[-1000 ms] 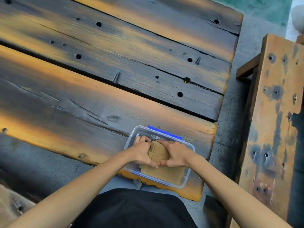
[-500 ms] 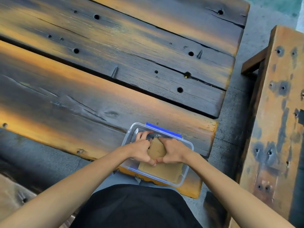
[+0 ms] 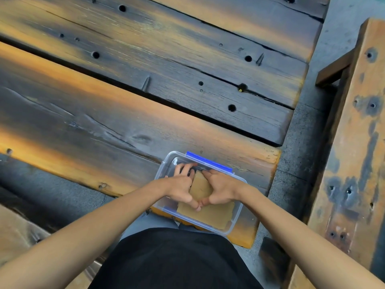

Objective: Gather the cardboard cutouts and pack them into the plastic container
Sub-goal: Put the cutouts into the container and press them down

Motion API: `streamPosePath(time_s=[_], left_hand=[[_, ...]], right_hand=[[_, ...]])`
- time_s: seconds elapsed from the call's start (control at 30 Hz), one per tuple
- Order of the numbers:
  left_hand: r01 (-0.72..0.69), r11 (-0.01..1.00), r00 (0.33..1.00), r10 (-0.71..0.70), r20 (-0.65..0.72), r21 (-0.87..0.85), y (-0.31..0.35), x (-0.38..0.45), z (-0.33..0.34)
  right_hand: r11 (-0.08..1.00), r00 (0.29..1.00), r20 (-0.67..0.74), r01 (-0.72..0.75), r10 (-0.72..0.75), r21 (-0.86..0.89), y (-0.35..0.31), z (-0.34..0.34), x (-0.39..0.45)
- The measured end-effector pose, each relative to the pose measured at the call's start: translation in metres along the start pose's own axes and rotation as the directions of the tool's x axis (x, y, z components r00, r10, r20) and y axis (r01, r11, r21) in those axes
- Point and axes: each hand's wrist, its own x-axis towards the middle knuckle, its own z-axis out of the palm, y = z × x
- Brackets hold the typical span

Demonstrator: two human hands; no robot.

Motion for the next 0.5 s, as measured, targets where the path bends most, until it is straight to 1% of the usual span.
streamPosePath(time_s=[0.07,0.27,0.37,0.5], left_hand=[[-0.003,1.000,1.000,0.003,0.003,0.008,-0.0004,-0.0004,-0.0020],[0.021,1.000,1.000,-0.021,0.006,-0.011,0.0017,0.0016,-0.0024],[0.018,0.998,1.000,-0.017,0.002,-0.056,-0.0002,0.0045,-0.0064],[0.053,0.997,0.999,-0.052,0.011,-0.047,0.0027,0.0070,-0.0047]], right_hand=[[1.000,1.000,0.020,-0.007,0.007,-0.007,-0.0029,-0.0028,-0.0015],[0.997,1.000,0.018,-0.023,0.024,-0.070,-0.0098,-0.0015,-0.0038],[0.998,1.000,0.025,-0.013,0.015,-0.064,-0.0079,-0.0035,-0.0035],[0.996,0.999,0.028,-0.039,0.042,-0.081,-0.0086,-0.0003,-0.0032]])
